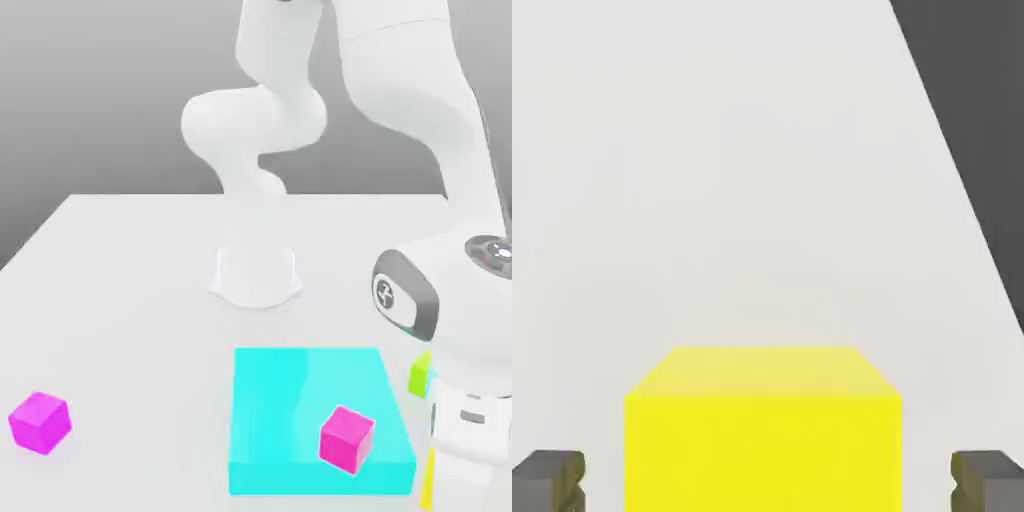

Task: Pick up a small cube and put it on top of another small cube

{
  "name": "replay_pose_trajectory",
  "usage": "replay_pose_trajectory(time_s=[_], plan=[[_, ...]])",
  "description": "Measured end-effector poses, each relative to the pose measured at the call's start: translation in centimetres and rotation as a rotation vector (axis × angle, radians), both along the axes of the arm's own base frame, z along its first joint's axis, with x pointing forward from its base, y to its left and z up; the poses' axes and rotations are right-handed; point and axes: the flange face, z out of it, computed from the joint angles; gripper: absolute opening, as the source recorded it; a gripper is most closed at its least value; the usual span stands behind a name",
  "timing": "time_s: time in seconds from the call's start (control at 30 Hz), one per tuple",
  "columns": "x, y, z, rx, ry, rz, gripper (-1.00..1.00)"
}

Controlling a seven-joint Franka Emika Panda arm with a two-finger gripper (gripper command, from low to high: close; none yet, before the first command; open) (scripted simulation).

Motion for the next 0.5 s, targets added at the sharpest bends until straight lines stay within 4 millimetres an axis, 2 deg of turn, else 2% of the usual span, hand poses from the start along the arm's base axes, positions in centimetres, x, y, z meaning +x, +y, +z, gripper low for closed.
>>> replay_pose_trajectory(time_s=[0.07,0.1,0.13,0.27,0.3,0.33,0.37,0.43,0.5], plan=[[0.0,0.0,0.0,-0.001,0.001,0.0,-1.0],[0.0,0.0,-0.6,0.0,0.001,0.0,-1.0],[0.0,0.0,-0.3,-0.001,0.001,0.0,-1.0],[0.0,0.0,4.4,0.0,0.001,0.001,-1.0],[-0.2,0.6,5.3,-0.011,0.005,0.009,-1.0],[-0.5,2.2,5.8,-0.034,0.01,0.034,-1.0],[-0.4,2.5,6.4,-0.057,0.012,0.026,-1.0],[1.3,-0.8,7.5,-0.101,0.011,-0.084,-1.0],[3.1,-5.7,8.7,-0.14,0.011,-0.23,-1.0]])
